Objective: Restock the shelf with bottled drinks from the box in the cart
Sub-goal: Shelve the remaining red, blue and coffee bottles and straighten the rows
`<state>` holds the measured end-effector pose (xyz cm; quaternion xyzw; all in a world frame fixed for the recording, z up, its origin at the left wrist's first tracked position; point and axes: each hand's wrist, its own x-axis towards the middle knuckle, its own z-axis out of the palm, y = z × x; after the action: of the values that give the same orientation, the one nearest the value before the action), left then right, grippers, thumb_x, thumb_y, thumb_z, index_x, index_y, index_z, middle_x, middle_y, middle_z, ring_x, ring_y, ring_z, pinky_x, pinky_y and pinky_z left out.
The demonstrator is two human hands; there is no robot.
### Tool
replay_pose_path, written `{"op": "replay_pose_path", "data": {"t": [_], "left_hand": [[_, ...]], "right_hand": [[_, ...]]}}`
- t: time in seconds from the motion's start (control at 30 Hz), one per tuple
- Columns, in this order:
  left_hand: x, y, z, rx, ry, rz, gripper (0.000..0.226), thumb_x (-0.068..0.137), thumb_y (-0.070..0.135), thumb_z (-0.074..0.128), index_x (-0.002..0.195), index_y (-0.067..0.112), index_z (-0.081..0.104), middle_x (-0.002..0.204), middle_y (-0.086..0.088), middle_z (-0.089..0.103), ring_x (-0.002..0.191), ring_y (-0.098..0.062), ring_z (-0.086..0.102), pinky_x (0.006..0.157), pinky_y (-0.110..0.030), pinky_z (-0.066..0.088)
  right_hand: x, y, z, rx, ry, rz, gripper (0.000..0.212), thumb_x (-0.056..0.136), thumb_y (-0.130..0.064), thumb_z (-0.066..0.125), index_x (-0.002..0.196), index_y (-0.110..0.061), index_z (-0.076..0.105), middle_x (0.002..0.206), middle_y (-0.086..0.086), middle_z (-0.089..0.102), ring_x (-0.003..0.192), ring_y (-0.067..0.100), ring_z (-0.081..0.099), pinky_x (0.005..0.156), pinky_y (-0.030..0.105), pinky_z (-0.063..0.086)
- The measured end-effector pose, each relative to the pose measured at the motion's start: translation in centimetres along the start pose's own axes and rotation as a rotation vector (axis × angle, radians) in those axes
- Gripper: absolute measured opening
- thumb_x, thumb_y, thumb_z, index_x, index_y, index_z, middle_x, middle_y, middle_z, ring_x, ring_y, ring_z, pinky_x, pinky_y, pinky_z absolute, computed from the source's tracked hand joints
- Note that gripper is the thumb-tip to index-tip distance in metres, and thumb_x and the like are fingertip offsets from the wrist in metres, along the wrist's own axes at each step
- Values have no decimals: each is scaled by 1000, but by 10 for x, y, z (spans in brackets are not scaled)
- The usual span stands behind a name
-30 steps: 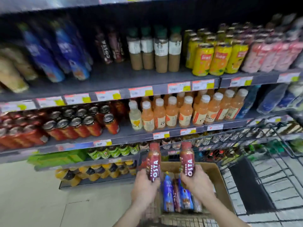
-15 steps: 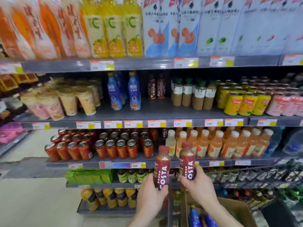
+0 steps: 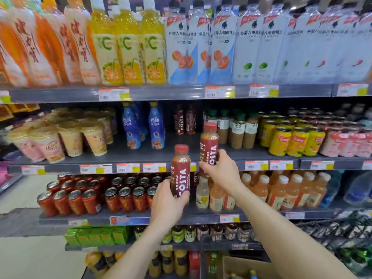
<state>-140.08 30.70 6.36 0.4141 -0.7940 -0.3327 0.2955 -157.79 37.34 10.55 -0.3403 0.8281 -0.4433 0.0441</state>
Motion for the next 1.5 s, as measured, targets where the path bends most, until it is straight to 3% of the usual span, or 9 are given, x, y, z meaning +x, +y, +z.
{"op": "replay_pose_path", "data": {"t": [0.17,0.37,0.53,0.8,0.93,1.1,1.5], "left_hand": [[24,-5,11,-1,40,-37,33,80,46,72,105,34,54,99,12,61,86,-9,61,76,-35,53],[43,-11,22,9,127,-50,33,80,46,72,105,33,54,96,13,57,85,-4,57,72,-32,49],[64,-7,28,2,172,-34,34,81,45,72,107,35,51,99,15,58,89,-5,58,79,-36,52],[119,5,39,-43,217,-18,35,81,43,72,108,35,51,103,11,59,92,-9,59,78,-34,48],[142,14,48,-31,245,4,35,83,41,73,107,34,48,104,9,57,91,-10,58,74,-29,42],[159,11,52,-20,253,3,36,83,43,72,109,29,53,107,6,58,92,-12,60,79,-36,52],[177,4,51,8,264,11,38,84,41,73,112,32,50,108,7,59,95,-10,60,77,-29,47]], "right_hand": [[75,-9,19,37,-27,-36,59,72,-55,73,116,-24,50,105,-4,69,92,18,67,82,41,56],[140,-6,60,71,-67,-24,54,81,-40,75,119,-13,48,115,9,66,104,30,63,74,30,42],[177,9,89,70,-76,-17,55,83,-38,75,121,-11,46,118,11,66,108,34,63,75,29,39],[203,26,102,-23,-127,2,65,78,-36,79,126,-10,43,124,10,61,112,31,60,78,29,39],[216,31,109,-41,-143,5,60,80,-34,78,124,-10,46,124,11,62,112,31,61,80,32,45],[235,29,122,-10,-102,27,53,83,-29,77,121,-8,47,121,13,65,110,32,62,86,36,50],[262,21,145,-33,-52,37,51,89,-22,69,126,-1,42,125,21,61,115,38,59,93,41,50]]}}
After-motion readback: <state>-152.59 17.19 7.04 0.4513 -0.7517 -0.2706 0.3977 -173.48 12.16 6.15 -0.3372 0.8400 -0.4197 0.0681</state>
